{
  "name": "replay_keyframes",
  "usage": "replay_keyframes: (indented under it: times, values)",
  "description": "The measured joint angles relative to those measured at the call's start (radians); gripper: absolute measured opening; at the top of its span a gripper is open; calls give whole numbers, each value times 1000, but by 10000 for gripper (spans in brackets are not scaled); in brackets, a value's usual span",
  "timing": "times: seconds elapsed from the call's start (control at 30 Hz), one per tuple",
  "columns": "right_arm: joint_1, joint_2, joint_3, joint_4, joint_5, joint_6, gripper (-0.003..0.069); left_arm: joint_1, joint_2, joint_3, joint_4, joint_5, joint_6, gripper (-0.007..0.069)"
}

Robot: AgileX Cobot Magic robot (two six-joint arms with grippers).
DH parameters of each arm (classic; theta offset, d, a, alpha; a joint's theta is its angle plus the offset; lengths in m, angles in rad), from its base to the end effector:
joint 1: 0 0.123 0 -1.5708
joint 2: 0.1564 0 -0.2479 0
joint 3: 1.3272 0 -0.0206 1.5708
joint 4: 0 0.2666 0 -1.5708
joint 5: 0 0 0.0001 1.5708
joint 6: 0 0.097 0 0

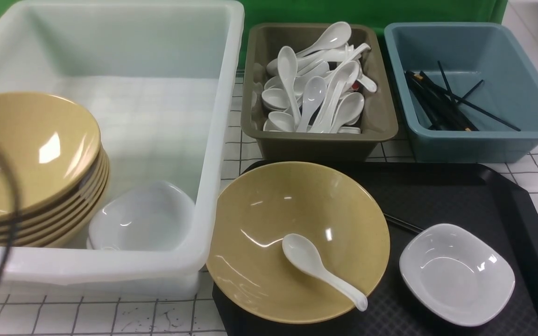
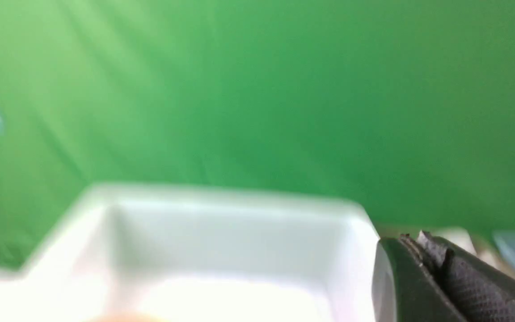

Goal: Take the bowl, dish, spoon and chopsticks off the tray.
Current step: Use the left arm to grab the soup spoon in the middle

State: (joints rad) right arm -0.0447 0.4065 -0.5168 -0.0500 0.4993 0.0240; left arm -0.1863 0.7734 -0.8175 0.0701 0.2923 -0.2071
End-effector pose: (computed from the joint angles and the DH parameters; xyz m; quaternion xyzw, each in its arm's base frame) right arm 0.1401 -0.0086 0.2989 0.0171 0.8050 -0.0288 0.5923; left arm 0.2058 -0.0368 0.3614 0.0111 0.7614 -0.0977 0.6408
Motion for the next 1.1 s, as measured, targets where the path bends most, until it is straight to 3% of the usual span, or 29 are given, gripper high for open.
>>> replay_keyframes:
  times: [0.23, 0.4, 0.47, 0.53, 0.57, 0.77, 0.9, 1.1]
  values:
    - [0, 165, -3, 262, 370, -367, 38, -340, 346, -195, -167, 382, 212, -12]
    - [0, 173, -5, 315, 398, -426, 38, -471, 536, -304, -235, 489, 326, 10]
    - [0, 173, -6, 322, 397, -430, 38, -518, 621, -366, -216, 514, 387, 66]
    - [0, 173, -6, 329, 397, -433, 38, -539, 666, -396, -202, 528, 409, 104]
    - [0, 173, -6, 338, 396, -440, 38, -563, 742, -449, -190, 559, 425, 199]
    - [21, 173, -6, 356, 361, -447, 38, -573, 955, -578, -142, 657, 439, 453]
    - [47, 173, -6, 357, 358, -449, 38, -573, 1087, -655, -103, 700, 440, 503]
    - [56, 173, 3, 359, 356, -451, 38, -573, 1231, -738, -84, 765, 440, 477]
